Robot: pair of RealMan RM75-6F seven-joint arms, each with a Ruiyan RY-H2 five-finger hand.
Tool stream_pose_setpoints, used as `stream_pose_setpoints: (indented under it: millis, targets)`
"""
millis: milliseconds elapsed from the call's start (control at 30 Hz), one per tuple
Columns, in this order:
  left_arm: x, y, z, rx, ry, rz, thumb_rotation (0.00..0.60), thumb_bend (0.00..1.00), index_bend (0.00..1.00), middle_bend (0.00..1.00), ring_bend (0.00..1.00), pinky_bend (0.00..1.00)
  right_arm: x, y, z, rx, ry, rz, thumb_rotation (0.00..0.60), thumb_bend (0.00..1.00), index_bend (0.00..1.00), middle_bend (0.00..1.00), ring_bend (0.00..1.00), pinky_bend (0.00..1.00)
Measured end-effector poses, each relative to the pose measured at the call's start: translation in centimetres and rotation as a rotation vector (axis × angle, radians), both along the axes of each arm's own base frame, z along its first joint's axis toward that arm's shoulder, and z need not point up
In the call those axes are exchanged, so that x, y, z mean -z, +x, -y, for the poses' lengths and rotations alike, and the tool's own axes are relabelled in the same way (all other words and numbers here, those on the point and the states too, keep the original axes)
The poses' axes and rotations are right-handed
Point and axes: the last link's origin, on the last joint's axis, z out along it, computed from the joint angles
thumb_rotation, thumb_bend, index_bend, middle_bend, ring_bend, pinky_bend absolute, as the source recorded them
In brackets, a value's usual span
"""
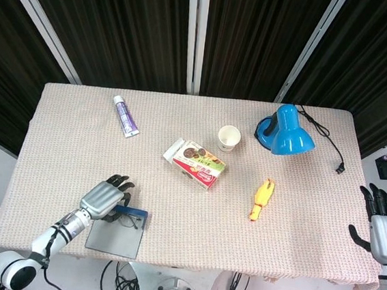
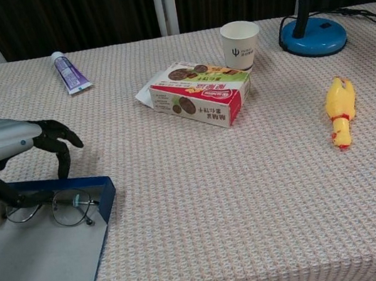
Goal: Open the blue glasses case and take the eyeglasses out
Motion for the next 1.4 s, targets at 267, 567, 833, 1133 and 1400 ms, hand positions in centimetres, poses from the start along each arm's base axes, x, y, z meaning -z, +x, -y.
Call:
stream_pose_setpoints:
  millis: [267, 567, 833, 1133, 1400]
  targets:
    - [-0.1, 0.6, -1.3, 0.042, 0.06, 0.008, 0.6, 0.37, 0.52, 0.14, 0.0, 0.09, -0.1, -0.1, 0.0, 0.004, -0.002, -0.001, 0.6, 0.25, 0.0, 0.0, 0.0, 0.0]
    - [0.6, 0.9, -3.0, 0.136, 0.163, -0.003, 0.6, 0.37, 0.54, 0.16, 0.0, 0.09, 0.0, -0.5, 0.1, 0.016, 0.0, -0.002, 0.6, 0.25, 0.0, 0.0, 0.0, 0.0]
    - [1.3, 0.6, -3.7, 0.243, 0.297, 0.052, 0.6, 0.37, 0.55, 0.18, 0.0, 0.07, 0.0, -0.9, 0.1, 0.028, 0.004, -0.002, 0.6, 0.25, 0.0, 0.0, 0.0, 0.0]
    - [2.4, -0.2, -4.0, 0.294, 0.364, 0.096, 0.6, 0.37, 0.55, 0.2, 0.0, 0.07, 0.0, -0.8, -0.1, 0.024, 0.005, -0.004, 0.6, 0.24, 0.0, 0.0, 0.0, 0.0]
    - [2.8, -0.3, -5.3, 0.303, 0.403, 0.09, 0.6, 0.37, 0.56, 0.2, 0.0, 0.07, 0.0, -0.8, 0.0, 0.026, 0.004, -0.005, 0.6, 0.25, 0.0, 0.0, 0.0, 0.0]
